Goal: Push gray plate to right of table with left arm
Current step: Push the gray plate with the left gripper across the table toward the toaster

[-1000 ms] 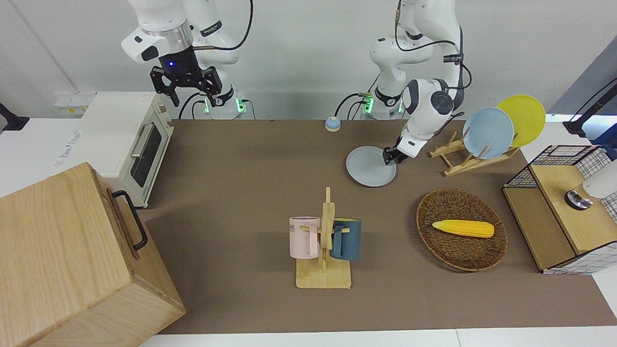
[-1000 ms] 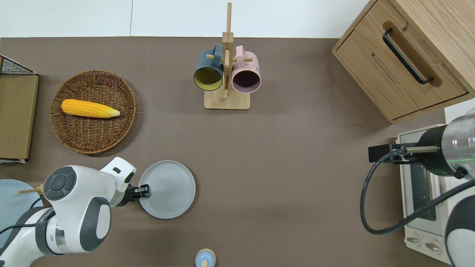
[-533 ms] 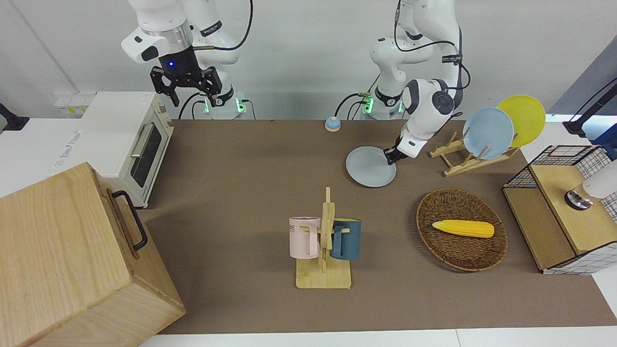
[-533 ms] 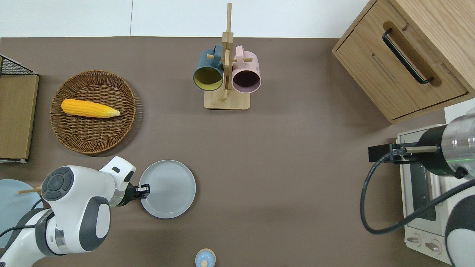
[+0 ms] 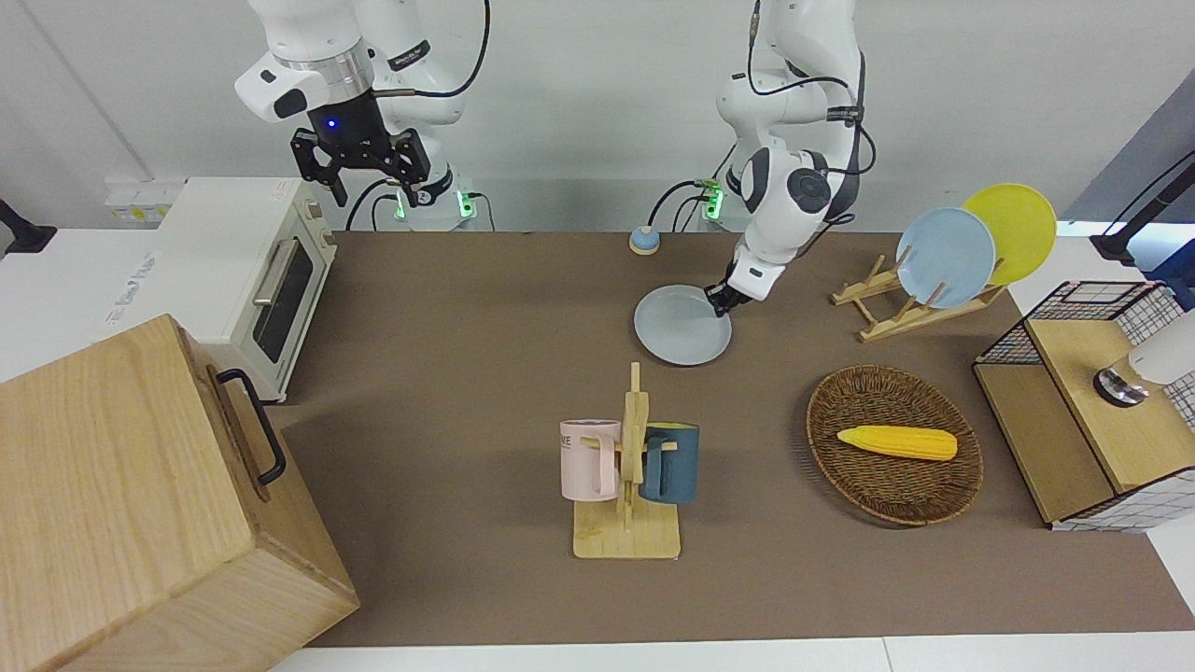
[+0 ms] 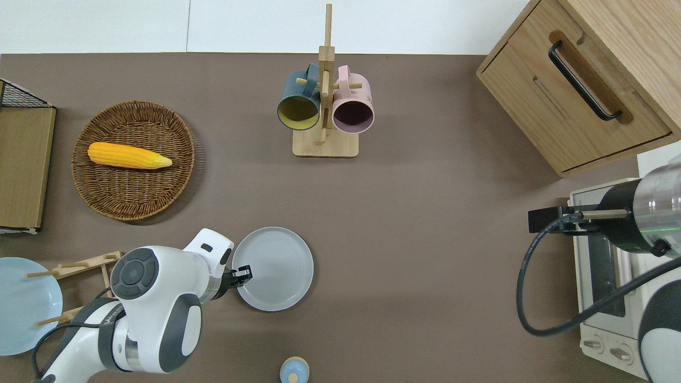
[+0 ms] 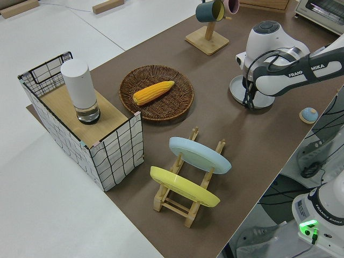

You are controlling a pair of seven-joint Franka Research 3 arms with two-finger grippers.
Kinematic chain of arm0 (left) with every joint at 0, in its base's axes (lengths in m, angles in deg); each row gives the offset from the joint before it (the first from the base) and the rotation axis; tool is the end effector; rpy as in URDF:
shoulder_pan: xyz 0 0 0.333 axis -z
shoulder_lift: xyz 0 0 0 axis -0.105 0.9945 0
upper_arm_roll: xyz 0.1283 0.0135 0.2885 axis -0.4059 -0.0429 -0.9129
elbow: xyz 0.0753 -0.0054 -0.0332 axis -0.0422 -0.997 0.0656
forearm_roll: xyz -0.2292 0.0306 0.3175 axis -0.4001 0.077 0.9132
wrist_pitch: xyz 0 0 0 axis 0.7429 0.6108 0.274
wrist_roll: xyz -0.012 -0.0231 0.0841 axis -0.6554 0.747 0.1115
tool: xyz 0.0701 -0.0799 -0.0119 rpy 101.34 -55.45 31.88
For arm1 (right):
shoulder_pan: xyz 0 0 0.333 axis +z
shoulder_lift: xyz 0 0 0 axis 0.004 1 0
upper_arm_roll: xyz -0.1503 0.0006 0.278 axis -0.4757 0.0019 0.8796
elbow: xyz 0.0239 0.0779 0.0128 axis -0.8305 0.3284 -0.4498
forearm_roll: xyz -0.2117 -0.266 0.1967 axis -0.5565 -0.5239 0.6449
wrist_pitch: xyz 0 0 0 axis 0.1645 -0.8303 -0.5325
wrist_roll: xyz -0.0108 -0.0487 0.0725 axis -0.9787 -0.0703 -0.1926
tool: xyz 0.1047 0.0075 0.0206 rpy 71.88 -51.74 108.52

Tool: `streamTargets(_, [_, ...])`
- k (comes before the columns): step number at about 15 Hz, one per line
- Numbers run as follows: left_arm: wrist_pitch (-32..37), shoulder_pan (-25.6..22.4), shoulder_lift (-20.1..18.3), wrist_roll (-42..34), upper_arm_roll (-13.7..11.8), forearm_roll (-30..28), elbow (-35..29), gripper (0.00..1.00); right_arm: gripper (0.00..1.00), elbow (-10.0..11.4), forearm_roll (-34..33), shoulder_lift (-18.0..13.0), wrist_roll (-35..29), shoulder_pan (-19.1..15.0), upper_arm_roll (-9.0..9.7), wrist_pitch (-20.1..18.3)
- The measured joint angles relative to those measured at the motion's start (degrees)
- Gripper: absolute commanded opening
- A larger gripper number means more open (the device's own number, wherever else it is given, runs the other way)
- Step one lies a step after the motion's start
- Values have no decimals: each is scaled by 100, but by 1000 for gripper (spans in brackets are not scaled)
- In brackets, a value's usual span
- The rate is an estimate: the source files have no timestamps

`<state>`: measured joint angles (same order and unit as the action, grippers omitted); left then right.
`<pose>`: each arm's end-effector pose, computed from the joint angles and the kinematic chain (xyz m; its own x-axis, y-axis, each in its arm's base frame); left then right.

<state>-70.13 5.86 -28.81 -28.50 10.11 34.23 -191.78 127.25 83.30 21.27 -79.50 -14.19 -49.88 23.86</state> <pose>0.4228 -0.1498 0.3014 0.9565 0.2512 -0.1486 0.2696 -0.9555 0.1197 0.5061 0.0788 0.6528 0.9986 -0.0527 -0.0040 -0.0528 -0.9986 -0.0082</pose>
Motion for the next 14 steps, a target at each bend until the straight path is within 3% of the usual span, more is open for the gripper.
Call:
streamTargets(7, [-458,809,128,626,48,-277,4,0,996,0,0,0,0,0,0,0])
streamTargets(14, [-1131,2124,543,1721,-373,-390,298,0,996,0,0,0,0,0,0,0])
